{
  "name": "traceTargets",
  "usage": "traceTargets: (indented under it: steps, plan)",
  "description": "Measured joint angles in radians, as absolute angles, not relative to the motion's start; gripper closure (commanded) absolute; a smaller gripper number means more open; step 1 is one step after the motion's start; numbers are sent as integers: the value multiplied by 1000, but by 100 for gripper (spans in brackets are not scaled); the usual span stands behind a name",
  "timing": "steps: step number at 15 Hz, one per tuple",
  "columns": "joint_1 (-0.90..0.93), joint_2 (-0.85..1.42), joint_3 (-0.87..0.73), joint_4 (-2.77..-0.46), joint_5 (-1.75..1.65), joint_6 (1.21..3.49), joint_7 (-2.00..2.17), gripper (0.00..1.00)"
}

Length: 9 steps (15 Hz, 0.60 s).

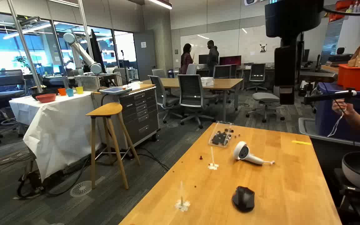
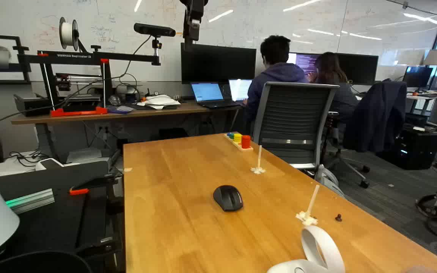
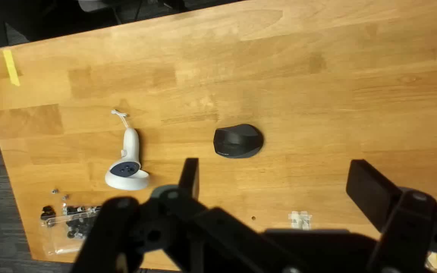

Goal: Press the left button of the mouse

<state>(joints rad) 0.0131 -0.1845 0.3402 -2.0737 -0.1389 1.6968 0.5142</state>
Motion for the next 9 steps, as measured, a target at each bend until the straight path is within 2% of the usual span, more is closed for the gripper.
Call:
traceTargets:
  steps: [9]
  plan:
    - [33, -184, 324, -2077, -154, 1700, 515, 0]
